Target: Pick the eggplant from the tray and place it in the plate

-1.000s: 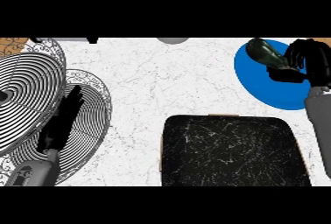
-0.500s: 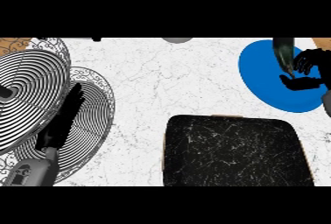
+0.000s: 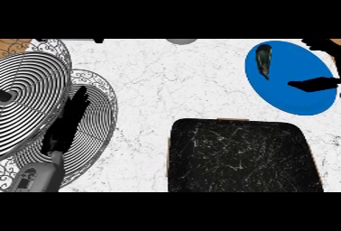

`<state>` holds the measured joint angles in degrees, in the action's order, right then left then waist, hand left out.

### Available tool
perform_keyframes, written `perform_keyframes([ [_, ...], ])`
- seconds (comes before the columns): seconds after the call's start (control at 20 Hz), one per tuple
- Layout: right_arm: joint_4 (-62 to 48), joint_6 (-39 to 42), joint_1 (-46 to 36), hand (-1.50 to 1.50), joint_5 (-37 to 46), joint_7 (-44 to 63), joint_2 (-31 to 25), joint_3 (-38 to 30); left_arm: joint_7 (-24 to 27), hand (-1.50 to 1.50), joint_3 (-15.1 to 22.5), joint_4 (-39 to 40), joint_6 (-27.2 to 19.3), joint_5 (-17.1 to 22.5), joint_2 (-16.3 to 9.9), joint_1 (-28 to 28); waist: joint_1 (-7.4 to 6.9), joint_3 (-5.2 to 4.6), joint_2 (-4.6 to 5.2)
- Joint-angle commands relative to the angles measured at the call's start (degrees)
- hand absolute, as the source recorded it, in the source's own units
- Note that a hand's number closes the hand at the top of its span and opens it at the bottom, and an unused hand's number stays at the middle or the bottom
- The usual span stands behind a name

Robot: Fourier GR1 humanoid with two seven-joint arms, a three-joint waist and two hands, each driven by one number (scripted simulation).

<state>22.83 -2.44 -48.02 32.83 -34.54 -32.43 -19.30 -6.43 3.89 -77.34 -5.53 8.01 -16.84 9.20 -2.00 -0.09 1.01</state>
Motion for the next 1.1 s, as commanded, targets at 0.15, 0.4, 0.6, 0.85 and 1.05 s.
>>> perform_keyframes([
  [0.15,1.2,12.2,-2.3,-1.50,-10.2,-8.5,0.5,-6.4,-1.5,0.00,-2.1,-2.4,0.6,1.2,-1.4,-0.6,1.40,0.14,-1.08],
  [0.4,-3.5,20.9,-5.9,-1.50,-15.4,4.3,-2.4,-10.4,-0.9,0.00,-2.3,-1.3,1.6,1.1,-1.2,0.1,1.49,0.09,-0.98],
  [0.6,-6.7,28.9,-2.8,-1.50,-17.4,3.3,-3.0,-11.2,-2.9,0.00,-1.1,-2.9,-1.6,-0.9,1.0,1.7,1.35,0.18,-0.70],
  [0.85,-7.6,33.2,-2.5,-1.50,-17.8,0.1,-7.6,-11.3,-4.7,0.00,-0.6,-2.5,-1.5,-1.9,1.7,4.3,0.89,0.21,-0.47],
  [1.05,-9.3,33.4,1.2,-1.50,-17.4,-5.7,-9.8,-11.4,-0.7,0.00,-2.2,-0.6,2.2,-0.6,0.1,2.6,-0.08,0.31,0.09],
])
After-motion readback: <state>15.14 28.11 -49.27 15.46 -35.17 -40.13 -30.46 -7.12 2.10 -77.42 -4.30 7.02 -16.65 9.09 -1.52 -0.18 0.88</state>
